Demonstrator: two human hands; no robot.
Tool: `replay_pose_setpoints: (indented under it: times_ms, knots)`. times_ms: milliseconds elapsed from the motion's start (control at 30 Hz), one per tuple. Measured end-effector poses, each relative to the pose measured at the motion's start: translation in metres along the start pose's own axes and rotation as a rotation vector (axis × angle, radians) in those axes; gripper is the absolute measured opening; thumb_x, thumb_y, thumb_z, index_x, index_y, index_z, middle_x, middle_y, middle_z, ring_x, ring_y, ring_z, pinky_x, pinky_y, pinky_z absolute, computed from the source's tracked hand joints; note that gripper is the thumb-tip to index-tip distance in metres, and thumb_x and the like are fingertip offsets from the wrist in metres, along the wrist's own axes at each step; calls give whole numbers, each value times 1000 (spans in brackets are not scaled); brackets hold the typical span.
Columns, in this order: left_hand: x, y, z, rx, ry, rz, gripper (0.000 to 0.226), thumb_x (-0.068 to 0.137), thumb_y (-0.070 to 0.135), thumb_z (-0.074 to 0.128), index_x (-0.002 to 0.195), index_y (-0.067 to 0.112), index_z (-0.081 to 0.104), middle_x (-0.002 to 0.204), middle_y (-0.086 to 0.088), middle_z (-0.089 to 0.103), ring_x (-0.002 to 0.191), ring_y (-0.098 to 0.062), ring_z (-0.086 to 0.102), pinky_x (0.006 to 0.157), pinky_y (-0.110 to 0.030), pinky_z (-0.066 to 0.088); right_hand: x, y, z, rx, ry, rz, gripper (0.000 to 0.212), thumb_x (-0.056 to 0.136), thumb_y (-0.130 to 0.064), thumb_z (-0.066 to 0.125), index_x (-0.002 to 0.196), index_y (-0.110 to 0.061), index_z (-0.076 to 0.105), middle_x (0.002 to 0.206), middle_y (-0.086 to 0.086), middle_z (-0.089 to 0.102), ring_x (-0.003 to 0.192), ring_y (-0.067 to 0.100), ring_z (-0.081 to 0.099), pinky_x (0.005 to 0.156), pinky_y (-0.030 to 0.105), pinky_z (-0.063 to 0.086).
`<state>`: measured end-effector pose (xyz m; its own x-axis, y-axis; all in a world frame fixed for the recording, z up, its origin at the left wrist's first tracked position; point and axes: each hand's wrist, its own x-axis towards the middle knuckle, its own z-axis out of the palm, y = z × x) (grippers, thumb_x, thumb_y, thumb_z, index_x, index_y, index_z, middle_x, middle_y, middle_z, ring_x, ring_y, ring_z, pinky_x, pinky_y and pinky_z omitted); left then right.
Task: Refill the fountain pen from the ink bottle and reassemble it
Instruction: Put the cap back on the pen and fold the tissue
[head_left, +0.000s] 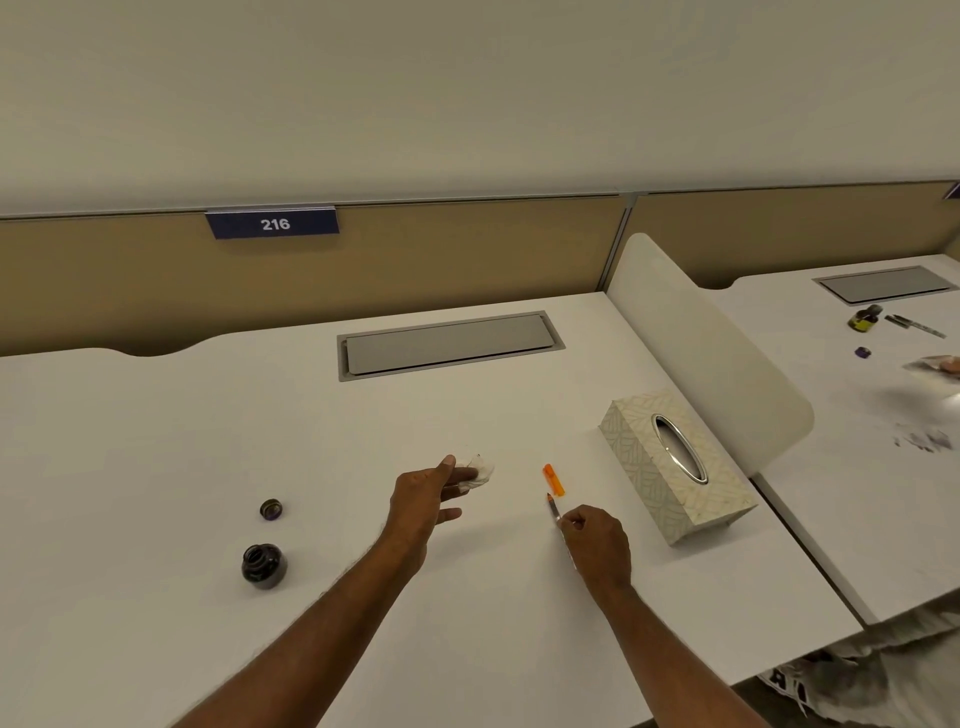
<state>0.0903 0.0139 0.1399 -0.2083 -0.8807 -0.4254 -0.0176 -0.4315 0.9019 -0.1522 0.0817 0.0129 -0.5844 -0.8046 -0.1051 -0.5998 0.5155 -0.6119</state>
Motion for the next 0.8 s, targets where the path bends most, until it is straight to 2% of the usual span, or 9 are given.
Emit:
replay_pose_setpoints:
  times_ms: [400, 800]
  knots:
    - [3, -2, -1, -2, 7, -4, 36, 102, 33, 49, 90, 19, 80, 107, -5, 77, 104, -19, 70, 95, -48, 57, 3, 1, 4, -21, 20, -19, 15, 87, -22, 63, 76, -18, 72, 73, -6, 69, 69, 12, 64, 65, 35, 57]
    - [4, -3, -1, -6, 10, -3, 34, 102, 32, 50, 92, 19, 80, 106, -3, 77, 103, -18, 70, 94, -46, 57, 4, -4, 2, -27, 32, -28, 17, 91, -20, 59, 80, -19, 72, 75, -5, 71, 68, 11, 64, 62, 29, 56]
